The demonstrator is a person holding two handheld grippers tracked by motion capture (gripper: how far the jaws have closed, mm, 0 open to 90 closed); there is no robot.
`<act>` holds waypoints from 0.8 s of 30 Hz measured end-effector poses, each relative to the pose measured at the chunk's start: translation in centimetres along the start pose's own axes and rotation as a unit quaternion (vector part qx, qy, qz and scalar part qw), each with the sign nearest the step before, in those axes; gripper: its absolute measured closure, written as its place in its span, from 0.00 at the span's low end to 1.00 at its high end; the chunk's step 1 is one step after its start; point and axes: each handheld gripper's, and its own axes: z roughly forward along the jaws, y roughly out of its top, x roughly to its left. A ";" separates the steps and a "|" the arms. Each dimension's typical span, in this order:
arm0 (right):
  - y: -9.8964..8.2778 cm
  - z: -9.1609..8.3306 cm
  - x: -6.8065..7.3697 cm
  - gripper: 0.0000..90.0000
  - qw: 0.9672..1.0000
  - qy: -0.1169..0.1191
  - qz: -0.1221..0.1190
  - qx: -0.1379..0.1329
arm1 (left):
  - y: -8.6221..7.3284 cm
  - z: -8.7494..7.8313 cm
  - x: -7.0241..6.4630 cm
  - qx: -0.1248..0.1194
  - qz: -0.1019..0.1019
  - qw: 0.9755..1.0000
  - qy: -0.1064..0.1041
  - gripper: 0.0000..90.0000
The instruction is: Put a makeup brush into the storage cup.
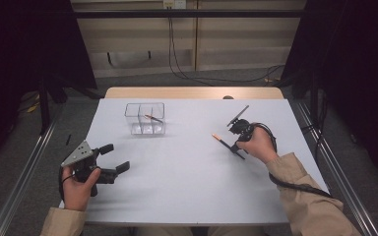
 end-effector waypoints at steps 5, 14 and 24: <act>-0.5 -0.1 -0.1 0.94 1.000 0.004 0.009 -0.020 | 0.0 -0.1 0.1 0.001 0.002 1.000 0.001 0.01; -1.6 -1.0 -0.6 0.94 0.996 0.016 0.024 -0.087 | 0.1 0.0 0.1 0.000 0.001 1.000 -0.001 0.00; -2.7 -2.0 -0.7 0.94 0.978 0.031 0.040 -0.204 | 0.3 0.1 0.0 0.000 0.004 1.000 0.000 0.01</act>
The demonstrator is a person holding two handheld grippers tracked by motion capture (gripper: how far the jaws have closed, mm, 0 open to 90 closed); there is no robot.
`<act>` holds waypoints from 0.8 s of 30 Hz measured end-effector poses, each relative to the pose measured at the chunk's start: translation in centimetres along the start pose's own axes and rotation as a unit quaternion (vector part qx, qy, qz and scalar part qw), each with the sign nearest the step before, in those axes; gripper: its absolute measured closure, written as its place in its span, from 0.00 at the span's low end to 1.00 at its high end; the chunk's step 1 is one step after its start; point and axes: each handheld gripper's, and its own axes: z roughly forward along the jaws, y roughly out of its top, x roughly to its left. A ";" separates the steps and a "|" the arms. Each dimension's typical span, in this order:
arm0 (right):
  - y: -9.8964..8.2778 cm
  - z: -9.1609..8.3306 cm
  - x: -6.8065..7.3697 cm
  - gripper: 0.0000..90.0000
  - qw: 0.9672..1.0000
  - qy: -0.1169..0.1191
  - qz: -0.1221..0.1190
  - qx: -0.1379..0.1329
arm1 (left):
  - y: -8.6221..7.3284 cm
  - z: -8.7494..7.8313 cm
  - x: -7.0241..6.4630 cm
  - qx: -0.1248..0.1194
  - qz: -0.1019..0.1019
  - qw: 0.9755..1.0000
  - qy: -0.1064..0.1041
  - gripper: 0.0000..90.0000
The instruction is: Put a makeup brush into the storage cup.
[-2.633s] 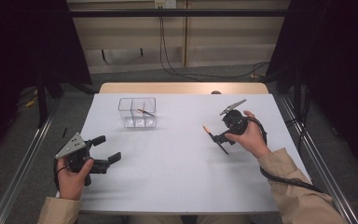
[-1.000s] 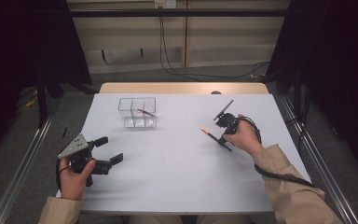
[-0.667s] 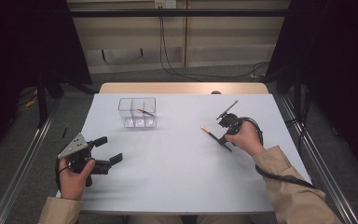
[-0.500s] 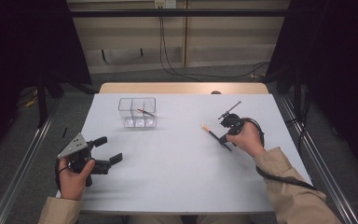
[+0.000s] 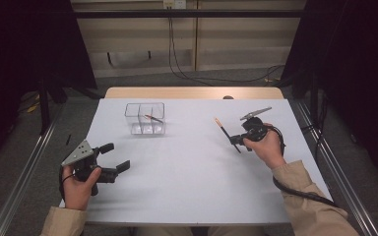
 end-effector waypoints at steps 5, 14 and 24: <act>-0.4 -0.5 0.1 0.94 0.999 0.008 0.012 -0.048 | 0.0 0.0 0.0 0.002 0.001 1.000 0.004 0.01; -1.4 -1.5 0.0 0.94 0.990 0.008 0.026 -0.136 | 0.0 0.0 -0.1 0.001 0.000 1.000 0.004 0.01; -2.0 -2.1 0.6 0.94 0.983 0.031 0.018 -0.182 | 0.0 0.4 -0.2 -0.001 -0.003 1.000 -0.002 0.01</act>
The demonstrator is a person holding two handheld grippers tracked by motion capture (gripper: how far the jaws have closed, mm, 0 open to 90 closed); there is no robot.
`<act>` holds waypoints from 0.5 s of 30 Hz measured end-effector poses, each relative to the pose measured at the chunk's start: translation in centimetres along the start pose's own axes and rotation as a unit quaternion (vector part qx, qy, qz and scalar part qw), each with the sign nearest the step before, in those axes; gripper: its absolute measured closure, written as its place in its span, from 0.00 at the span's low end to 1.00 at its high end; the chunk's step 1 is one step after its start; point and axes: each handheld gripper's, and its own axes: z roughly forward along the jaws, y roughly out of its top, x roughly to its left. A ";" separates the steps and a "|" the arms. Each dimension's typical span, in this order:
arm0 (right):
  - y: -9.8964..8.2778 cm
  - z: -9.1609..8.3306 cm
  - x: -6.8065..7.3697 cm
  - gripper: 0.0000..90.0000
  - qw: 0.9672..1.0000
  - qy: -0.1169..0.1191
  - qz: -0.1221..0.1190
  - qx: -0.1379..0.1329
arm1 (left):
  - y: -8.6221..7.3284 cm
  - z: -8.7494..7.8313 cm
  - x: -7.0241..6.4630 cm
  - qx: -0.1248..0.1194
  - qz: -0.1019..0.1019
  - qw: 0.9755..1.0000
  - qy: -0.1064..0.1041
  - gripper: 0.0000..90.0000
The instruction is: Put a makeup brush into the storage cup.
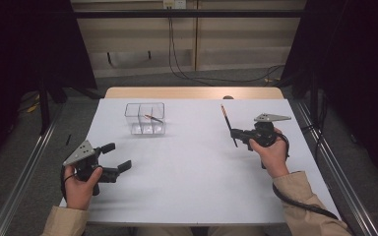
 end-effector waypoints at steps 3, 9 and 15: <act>-0.1 0.0 0.4 0.94 1.000 0.005 -0.005 -0.006 | 0.0 0.1 -0.1 0.000 0.000 1.000 0.002 0.00; -0.3 0.1 1.1 0.94 1.000 0.021 -0.009 -0.019 | 0.0 0.1 -0.1 -0.002 -0.002 1.000 0.002 0.00; -0.3 0.3 2.1 0.94 0.999 0.037 -0.017 -0.028 | 0.0 0.2 -0.2 0.002 -0.003 1.000 -0.002 0.00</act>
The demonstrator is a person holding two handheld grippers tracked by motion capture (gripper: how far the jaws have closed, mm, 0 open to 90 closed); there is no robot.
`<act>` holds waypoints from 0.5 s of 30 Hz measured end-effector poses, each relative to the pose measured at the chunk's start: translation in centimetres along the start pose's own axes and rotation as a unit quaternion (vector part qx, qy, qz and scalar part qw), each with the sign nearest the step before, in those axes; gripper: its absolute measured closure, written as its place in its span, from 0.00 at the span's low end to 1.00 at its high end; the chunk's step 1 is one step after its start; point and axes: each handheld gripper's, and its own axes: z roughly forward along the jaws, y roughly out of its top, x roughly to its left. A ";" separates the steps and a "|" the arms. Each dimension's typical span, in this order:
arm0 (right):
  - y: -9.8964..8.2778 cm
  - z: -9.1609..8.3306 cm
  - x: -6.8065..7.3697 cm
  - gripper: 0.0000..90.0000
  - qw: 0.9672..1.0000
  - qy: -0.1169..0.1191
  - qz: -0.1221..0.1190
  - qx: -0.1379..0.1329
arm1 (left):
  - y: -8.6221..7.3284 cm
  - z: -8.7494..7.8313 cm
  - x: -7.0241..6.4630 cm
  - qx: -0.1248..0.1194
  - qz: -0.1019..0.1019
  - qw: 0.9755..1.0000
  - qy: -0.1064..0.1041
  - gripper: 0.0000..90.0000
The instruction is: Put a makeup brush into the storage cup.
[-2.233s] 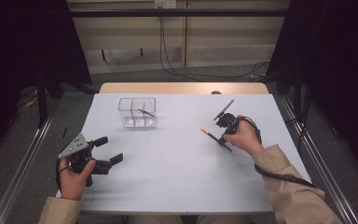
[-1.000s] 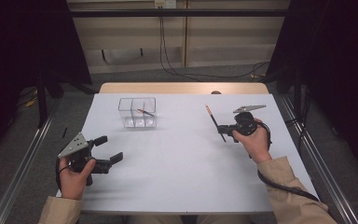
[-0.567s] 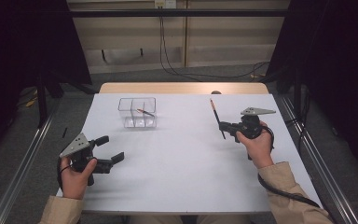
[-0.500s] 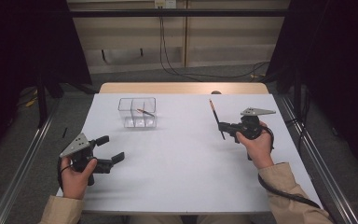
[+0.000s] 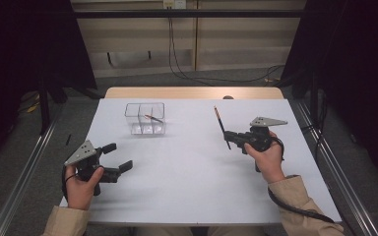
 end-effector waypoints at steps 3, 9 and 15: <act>0.1 0.1 0.5 0.94 1.000 0.007 -0.004 -0.004 | 0.0 0.0 0.0 0.000 0.000 1.000 0.000 0.00; 0.0 0.6 1.6 0.94 1.000 0.025 -0.011 -0.004 | 0.0 0.0 0.0 0.001 0.000 1.000 -0.001 0.00; -0.1 1.1 2.6 0.94 0.999 0.044 -0.018 -0.007 | -0.1 0.0 0.0 0.003 -0.001 1.000 0.000 0.00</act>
